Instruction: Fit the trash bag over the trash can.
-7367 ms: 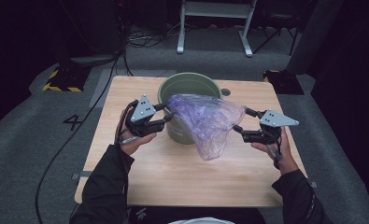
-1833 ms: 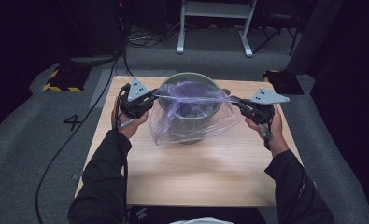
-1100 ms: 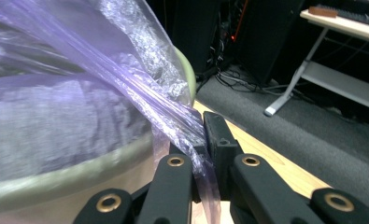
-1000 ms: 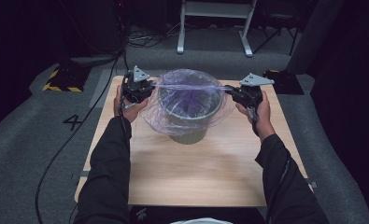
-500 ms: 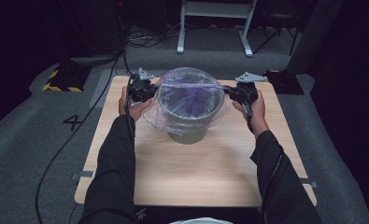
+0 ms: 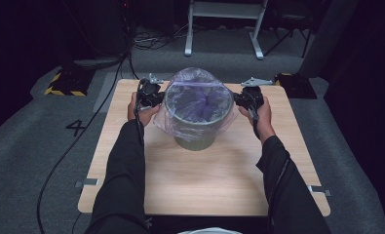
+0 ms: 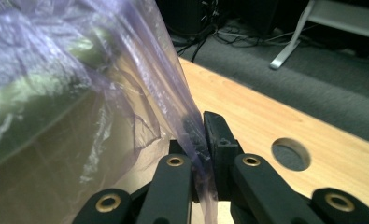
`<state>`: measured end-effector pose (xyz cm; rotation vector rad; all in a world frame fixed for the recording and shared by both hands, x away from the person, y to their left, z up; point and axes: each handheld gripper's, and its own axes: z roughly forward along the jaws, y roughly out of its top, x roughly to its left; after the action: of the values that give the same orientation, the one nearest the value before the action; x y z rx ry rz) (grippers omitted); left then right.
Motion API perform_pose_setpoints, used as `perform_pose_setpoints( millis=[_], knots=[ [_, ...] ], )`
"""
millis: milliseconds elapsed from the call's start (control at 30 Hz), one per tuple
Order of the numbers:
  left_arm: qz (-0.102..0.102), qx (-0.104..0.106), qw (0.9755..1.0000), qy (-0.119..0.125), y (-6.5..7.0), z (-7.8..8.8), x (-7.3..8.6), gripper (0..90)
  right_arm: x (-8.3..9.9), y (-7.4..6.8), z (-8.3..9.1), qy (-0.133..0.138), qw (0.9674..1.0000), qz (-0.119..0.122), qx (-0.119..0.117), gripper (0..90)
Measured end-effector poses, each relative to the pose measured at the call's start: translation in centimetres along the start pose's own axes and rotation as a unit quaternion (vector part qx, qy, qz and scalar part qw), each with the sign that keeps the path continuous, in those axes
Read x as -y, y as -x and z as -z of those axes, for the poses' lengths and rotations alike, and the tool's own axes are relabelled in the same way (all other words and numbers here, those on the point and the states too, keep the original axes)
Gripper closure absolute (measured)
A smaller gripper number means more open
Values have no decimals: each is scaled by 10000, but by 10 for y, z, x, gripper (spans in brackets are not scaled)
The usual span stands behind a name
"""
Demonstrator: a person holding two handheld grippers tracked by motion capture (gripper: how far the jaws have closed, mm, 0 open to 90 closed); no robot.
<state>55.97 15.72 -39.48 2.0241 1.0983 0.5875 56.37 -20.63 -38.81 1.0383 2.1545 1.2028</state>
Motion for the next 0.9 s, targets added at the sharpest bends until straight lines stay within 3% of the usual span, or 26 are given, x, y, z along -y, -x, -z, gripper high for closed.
perform_pose_setpoints(
  millis=[67,333,633,833,900],
  knots=[
    [21,-26,10000,-65,0,-2,1,896,1,-1,-3,-61,10000,14,-9,879],
    [78,192,9993,-325,3,-15,4,897,3,-3,-11,-218,9997,5,-141,879],
    [237,415,9966,-674,-2,-25,14,897,5,-5,-21,-400,9987,-149,-279,869],
    [260,418,9938,-992,-3,-31,25,897,12,-4,-25,-580,9977,-178,-298,869],
    [231,477,9936,-998,-4,-30,30,897,16,-3,-25,-641,9972,-190,-342,869]
  ],
)
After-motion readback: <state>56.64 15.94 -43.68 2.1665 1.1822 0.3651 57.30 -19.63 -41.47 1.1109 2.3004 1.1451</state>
